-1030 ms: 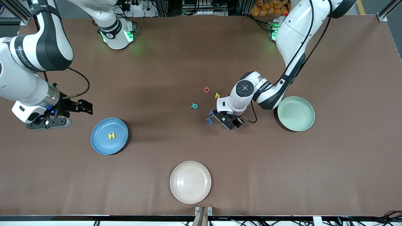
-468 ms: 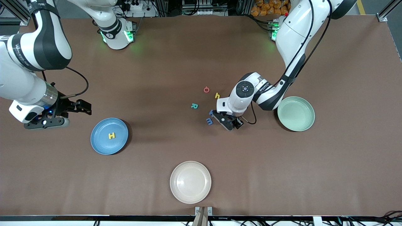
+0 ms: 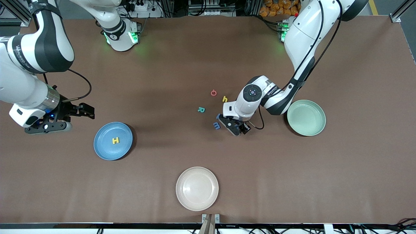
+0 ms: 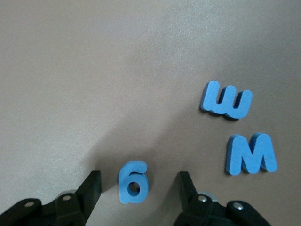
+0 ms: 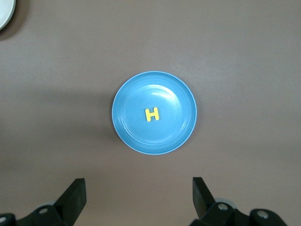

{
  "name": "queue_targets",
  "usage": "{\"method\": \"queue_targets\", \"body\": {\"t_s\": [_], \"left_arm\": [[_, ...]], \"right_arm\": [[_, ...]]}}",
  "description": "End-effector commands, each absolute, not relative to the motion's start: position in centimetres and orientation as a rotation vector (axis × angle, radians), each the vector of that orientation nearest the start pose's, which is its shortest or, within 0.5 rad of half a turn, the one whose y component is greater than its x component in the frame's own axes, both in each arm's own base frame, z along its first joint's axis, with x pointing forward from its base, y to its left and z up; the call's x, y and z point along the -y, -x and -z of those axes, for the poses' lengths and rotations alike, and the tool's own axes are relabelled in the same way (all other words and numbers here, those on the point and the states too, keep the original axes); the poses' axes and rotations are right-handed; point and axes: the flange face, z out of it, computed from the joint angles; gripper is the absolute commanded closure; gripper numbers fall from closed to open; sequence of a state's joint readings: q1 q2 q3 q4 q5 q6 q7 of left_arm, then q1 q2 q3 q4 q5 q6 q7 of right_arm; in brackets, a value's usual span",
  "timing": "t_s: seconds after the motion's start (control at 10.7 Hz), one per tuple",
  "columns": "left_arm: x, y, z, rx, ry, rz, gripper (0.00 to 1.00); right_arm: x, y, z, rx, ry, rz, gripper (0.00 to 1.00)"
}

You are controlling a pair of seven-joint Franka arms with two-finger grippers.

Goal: Sort uppercase to blue plate, lowercase to green plate
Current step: 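Grasp the blue 6 with the left gripper while the right gripper withdraws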

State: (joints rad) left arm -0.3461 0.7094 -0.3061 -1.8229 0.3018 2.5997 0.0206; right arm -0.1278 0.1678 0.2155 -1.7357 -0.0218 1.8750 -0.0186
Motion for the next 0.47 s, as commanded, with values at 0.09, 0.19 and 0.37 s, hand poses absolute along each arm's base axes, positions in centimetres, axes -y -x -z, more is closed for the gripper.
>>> {"method": "queue_targets", "body": {"t_s": [0.09, 0.19, 0.37], "left_arm": [[39.19, -52.43, -16.28, -1.398, 2.858, 0.16, 0.26], [38.77, -52.43, -16.02, -1.41, 2.85, 0.147, 0.26], [38.52, -52.34, -15.79, -1.418, 2.846, 0.138, 0.26]], "right_arm": [[-4.56, -60.52, -48.38, 0.17, 3.112, -0.036, 0.0], [-4.56, -60.52, -48.38, 0.17, 3.112, -0.036, 0.0], [-4.55, -60.51, -48.37, 0.168, 3.112, -0.038, 0.0]]}}
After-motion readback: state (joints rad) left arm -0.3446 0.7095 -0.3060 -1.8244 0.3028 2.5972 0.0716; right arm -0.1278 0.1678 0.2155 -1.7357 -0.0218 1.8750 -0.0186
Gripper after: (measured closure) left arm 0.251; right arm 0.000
